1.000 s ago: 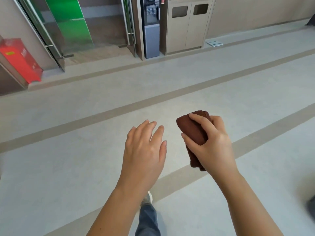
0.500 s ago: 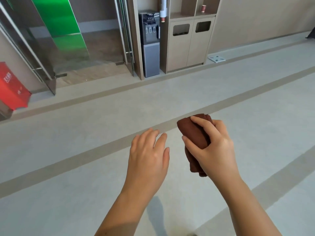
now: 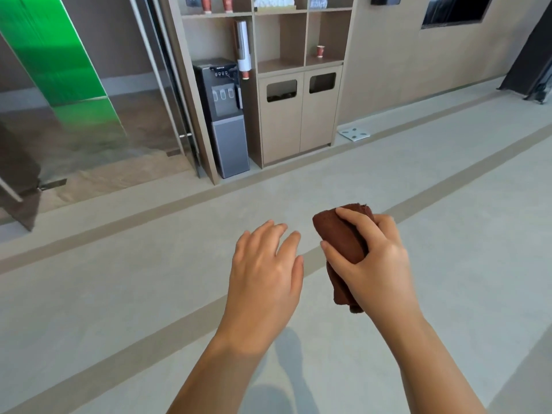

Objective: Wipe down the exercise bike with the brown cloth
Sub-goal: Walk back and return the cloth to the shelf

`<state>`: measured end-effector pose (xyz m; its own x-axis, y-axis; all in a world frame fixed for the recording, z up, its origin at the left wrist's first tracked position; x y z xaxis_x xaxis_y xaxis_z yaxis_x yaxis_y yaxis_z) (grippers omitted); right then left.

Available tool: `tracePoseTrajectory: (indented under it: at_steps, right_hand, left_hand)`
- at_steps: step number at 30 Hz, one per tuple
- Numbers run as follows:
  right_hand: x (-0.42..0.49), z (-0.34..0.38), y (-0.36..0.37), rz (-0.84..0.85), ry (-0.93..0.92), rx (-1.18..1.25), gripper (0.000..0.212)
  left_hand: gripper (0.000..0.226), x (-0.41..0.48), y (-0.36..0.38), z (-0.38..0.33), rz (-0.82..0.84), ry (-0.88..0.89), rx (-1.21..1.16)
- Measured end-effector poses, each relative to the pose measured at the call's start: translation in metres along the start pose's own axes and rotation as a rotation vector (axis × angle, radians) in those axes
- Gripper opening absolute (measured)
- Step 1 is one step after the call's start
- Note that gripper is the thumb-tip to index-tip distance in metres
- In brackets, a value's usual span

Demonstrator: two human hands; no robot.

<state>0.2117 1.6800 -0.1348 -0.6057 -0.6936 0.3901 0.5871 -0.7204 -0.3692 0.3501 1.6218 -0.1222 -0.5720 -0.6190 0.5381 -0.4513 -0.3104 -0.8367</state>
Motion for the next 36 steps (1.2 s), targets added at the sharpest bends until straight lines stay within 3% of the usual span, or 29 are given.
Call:
tracePoseTrajectory:
  at_steps: [12, 21, 26, 36]
  right_hand:
    - [0.235, -0.089, 0.108, 0.035, 0.010, -0.012, 0.045]
    - [0.445, -0.088, 0.231, 0.125, -0.115, -0.026, 0.044]
    - [0.526, -0.123, 0.269, 0.143, -0.050, -0.022, 0.045]
    - [0.742, -0.186, 0.346, 0.148, -0.136, 0.040, 0.043]
  left_hand:
    - [0.029, 0.209, 0.165, 0.099, -0.004, -0.108, -0.051]
    - [0.033, 0.396, 0.241, 0.213, -0.004, -0.215, -0.004]
    - [0.034, 0.473, 0.284, 0.242, 0.032, -0.174, 0.010]
    - [0.032, 0.652, 0.390, 0.306, -0.064, -0.156, 0.073]
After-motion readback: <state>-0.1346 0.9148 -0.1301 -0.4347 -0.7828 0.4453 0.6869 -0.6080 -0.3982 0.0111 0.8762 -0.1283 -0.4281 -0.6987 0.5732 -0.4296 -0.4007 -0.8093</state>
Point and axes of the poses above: each hand's wrist, its own x-axis towards the middle knuckle, its own y-axis out of the palm, z = x × y, the point moved 6 cm from there along x, towards the middle knuckle, and after that the axes turned 8 degrees about x, right-handed, at the moved point
